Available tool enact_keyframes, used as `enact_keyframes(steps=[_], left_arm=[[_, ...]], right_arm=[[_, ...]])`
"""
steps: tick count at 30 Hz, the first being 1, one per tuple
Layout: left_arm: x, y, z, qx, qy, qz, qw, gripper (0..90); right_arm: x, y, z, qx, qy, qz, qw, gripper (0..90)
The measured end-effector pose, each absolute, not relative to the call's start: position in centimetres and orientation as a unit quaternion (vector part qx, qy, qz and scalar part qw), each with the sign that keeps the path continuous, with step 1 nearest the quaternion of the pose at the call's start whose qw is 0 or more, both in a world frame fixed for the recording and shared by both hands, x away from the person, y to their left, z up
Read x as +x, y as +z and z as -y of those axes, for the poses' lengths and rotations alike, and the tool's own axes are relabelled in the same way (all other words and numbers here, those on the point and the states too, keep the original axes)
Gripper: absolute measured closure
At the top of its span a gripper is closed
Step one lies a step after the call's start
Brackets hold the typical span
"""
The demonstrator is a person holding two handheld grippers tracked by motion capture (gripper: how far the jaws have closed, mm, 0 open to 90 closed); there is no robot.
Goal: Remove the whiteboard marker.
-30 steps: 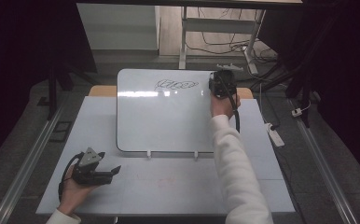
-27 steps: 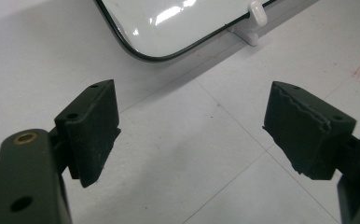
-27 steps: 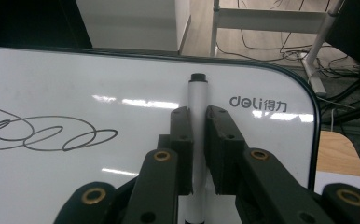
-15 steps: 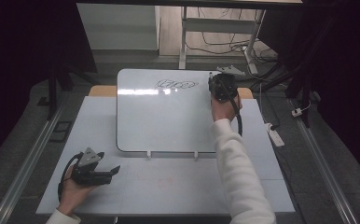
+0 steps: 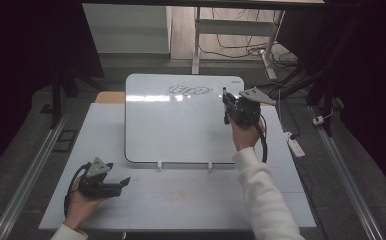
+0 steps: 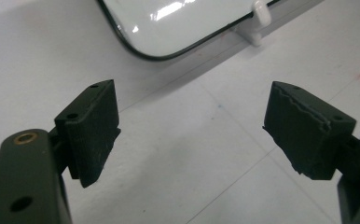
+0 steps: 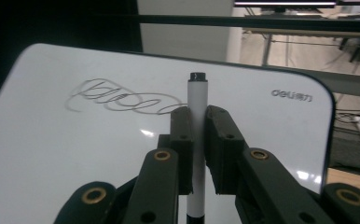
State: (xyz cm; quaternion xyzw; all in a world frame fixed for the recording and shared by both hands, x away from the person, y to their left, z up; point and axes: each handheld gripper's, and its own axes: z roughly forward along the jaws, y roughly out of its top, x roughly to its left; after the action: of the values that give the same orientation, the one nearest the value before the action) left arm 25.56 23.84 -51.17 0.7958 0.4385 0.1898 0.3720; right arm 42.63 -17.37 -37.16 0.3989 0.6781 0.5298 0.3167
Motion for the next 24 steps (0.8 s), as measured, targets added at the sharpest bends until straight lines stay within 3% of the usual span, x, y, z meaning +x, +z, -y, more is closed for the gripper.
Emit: enact_keyframes(steps=[10, 14, 24], left_arm=[[26.4, -48.4, -21.2, 0.782, 0.166, -0.408, 0.44, 21.3], [27.6, -46.2, -18.1, 0.782, 0.139, -0.375, 0.479, 23.3], [29.9, -43.3, -12.0, 0.79, 0.096, -0.325, 0.512, 27.9]], right_arm=[[37.9, -38.5, 16.5, 0.342, 0.558, -0.702, 0.281, 80.6], [36.2, -39.0, 15.8, 0.32, 0.565, -0.712, 0.267, 80.6], [33.2, -40.0, 15.1, 0.286, 0.584, -0.722, 0.236, 80.6]])
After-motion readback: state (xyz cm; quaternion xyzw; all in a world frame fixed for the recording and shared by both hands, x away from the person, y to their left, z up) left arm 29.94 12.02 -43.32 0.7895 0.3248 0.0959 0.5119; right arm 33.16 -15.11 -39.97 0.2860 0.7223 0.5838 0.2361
